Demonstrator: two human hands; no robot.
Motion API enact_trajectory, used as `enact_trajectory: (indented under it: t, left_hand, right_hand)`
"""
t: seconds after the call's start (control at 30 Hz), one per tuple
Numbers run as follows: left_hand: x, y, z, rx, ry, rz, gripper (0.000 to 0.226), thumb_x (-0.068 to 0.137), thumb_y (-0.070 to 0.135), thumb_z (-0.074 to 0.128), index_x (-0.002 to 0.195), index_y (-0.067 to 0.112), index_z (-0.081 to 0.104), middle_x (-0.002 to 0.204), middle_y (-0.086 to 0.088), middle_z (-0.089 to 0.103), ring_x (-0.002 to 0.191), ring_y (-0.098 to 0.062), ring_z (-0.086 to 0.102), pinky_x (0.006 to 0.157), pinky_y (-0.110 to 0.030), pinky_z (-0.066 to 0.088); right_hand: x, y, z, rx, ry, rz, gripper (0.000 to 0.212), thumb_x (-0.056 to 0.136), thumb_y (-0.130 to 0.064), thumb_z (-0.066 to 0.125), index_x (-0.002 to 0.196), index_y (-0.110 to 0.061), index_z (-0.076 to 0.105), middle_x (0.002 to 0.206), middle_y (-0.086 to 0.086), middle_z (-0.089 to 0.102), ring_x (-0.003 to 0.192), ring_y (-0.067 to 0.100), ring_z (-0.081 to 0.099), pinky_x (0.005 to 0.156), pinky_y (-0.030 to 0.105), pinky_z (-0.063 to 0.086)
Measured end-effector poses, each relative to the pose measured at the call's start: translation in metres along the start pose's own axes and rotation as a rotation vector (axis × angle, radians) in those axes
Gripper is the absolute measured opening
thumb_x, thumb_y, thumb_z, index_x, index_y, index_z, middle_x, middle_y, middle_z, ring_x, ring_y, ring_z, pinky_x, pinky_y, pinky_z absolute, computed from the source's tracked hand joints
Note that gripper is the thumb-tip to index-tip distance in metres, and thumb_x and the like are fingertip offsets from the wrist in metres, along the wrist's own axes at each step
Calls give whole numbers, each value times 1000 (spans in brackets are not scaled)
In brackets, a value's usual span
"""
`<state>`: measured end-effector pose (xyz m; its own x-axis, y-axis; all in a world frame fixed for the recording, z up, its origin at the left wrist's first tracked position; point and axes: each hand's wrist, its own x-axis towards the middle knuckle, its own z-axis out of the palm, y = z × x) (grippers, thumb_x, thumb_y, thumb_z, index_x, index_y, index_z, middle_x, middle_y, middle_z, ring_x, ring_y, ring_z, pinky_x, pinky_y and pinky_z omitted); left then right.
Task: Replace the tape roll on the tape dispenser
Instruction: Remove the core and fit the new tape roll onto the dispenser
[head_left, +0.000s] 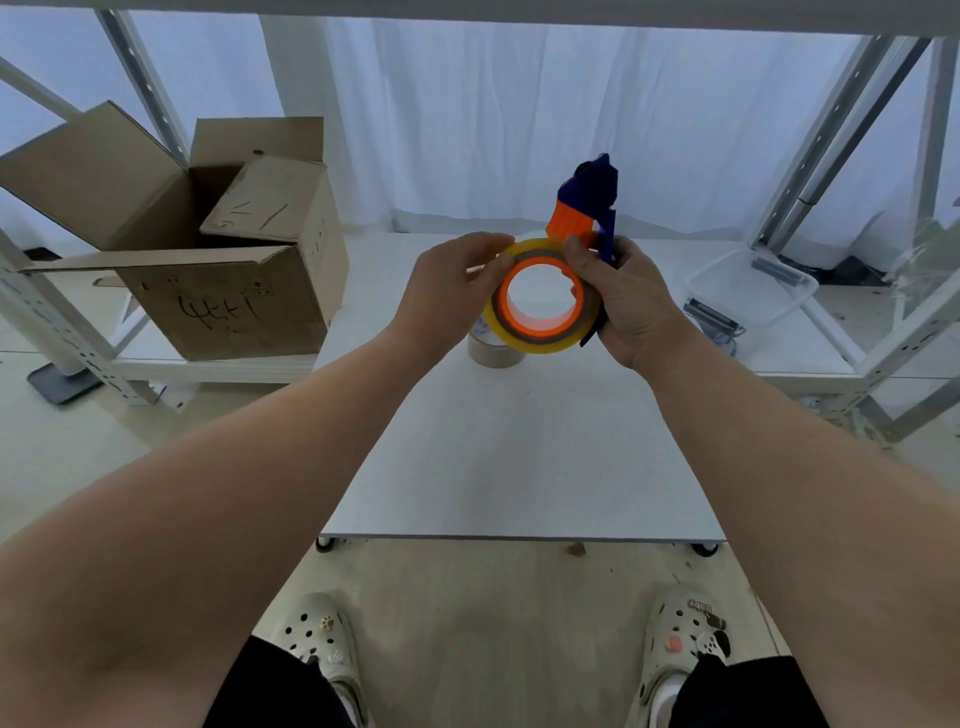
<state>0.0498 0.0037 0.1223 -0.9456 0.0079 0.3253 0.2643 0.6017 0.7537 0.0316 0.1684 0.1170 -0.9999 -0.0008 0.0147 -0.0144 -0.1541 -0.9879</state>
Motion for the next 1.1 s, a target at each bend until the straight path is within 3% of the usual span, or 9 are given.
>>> enact_trajectory:
  t: [0.2, 0.33, 0.43, 0.53, 0.87, 0.97, 1.03, 1.1]
  left_hand:
    - [4, 7, -1, 139, -3, 129, 37, 95, 31, 48, 129, 16, 56, 130, -2, 60, 118, -19, 54, 97, -25, 39]
    - [1, 16, -1, 216, -41, 184, 37, 96, 30, 47, 130, 17, 55, 133, -3, 58, 123, -19, 51, 101, -24, 35]
    - [-2, 19, -2, 279, -121, 219, 39, 97, 30, 43, 133, 18, 52, 136, -4, 55, 124, -23, 50, 105, -29, 36]
    - [-2, 16, -3, 318, -113, 133, 40, 97, 31, 42, 134, 18, 50, 136, -4, 55, 124, -25, 51, 107, -37, 39]
    - [-5, 10, 11, 69, 85, -53, 37, 96, 32, 47, 127, 14, 58, 124, -4, 64, 112, -19, 59, 99, -29, 43]
    - [-5, 8, 11, -70, 121, -105, 33, 95, 33, 50, 116, 14, 65, 114, -2, 68, 105, -18, 62, 98, -34, 49]
    - [0, 12, 6, -220, 90, -182, 34, 95, 41, 46, 105, 14, 64, 106, -2, 67, 101, -20, 62, 97, -41, 49]
    - [4, 20, 0, -346, -53, -347, 51, 94, 55, 34, 112, 13, 56, 112, -2, 61, 108, -21, 56, 103, -42, 43]
  right_hand:
    - [-1, -3, 2, -80, 5, -48, 49, 88, -27, 63, 130, -11, 42, 127, 9, 59, 111, 29, 62, 96, 42, 53]
    - [-1, -1, 2, -203, -25, -81, 40, 86, -30, 66, 119, -17, 46, 125, 10, 60, 112, 32, 61, 99, 46, 50]
    - [-1, -1, 2, -253, -31, -102, 36, 87, -30, 65, 115, -19, 45, 122, 9, 60, 111, 32, 61, 99, 45, 51]
    - [-1, -1, 1, -251, -25, -111, 35, 87, -29, 65, 114, -19, 45, 118, 7, 59, 110, 31, 61, 97, 43, 52]
    - [2, -2, 1, -159, 33, -107, 35, 90, -33, 60, 116, -15, 49, 109, 3, 64, 101, 27, 66, 87, 35, 57]
    - [3, -3, -1, -86, 47, -96, 38, 91, -32, 59, 121, -12, 49, 108, 4, 65, 95, 23, 67, 87, 36, 57]
    - [4, -5, -5, -60, 9, -88, 35, 91, -28, 59, 121, -13, 50, 107, 4, 65, 92, 23, 67, 87, 37, 57]
    - [3, -8, -9, -52, -61, -68, 31, 90, -22, 61, 120, -14, 53, 106, 6, 66, 92, 24, 66, 88, 39, 56]
